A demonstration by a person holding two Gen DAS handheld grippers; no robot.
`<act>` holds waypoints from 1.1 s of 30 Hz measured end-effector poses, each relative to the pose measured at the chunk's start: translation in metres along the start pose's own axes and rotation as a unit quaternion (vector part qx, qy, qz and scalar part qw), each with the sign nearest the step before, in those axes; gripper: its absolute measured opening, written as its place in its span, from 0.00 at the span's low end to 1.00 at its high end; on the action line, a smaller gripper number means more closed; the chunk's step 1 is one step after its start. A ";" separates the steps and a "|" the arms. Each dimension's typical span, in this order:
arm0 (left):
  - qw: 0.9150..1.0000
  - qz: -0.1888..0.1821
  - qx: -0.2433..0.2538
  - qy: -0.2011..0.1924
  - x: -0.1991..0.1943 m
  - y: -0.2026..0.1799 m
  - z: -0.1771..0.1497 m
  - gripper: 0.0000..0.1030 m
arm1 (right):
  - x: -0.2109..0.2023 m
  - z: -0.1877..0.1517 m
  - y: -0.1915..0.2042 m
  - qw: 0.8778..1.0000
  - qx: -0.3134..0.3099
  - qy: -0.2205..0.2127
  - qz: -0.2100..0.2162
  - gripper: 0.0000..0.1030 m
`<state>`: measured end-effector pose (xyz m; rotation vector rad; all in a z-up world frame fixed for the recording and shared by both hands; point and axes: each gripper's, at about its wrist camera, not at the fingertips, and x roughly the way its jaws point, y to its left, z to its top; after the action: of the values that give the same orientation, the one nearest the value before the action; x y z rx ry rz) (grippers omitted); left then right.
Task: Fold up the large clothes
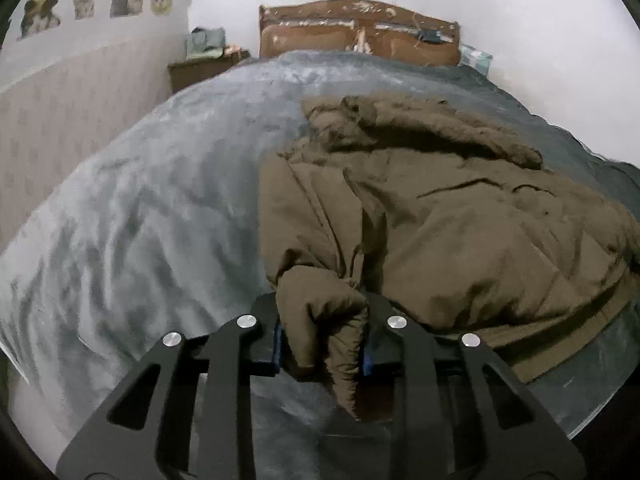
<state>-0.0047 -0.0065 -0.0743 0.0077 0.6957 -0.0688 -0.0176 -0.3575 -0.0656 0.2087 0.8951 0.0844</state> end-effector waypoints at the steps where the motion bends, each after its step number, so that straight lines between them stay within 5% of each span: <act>1: 1.000 -0.003 0.003 -0.006 -0.006 -0.001 0.004 0.24 | -0.006 0.005 0.000 1.000 -0.003 -0.009 0.001 0.22; 23: 0.996 -0.043 0.011 -0.071 -0.125 0.012 0.067 0.23 | -0.127 0.055 -0.008 0.992 -0.001 -0.113 0.063 0.17; 33: 0.997 0.001 0.019 -0.075 -0.056 0.009 0.132 0.26 | -0.068 0.118 -0.015 0.989 0.026 -0.117 0.081 0.17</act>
<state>0.0375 0.0021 0.0624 0.0387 0.5449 -0.0793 0.0322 -0.4004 0.0545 0.3343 0.6451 0.1843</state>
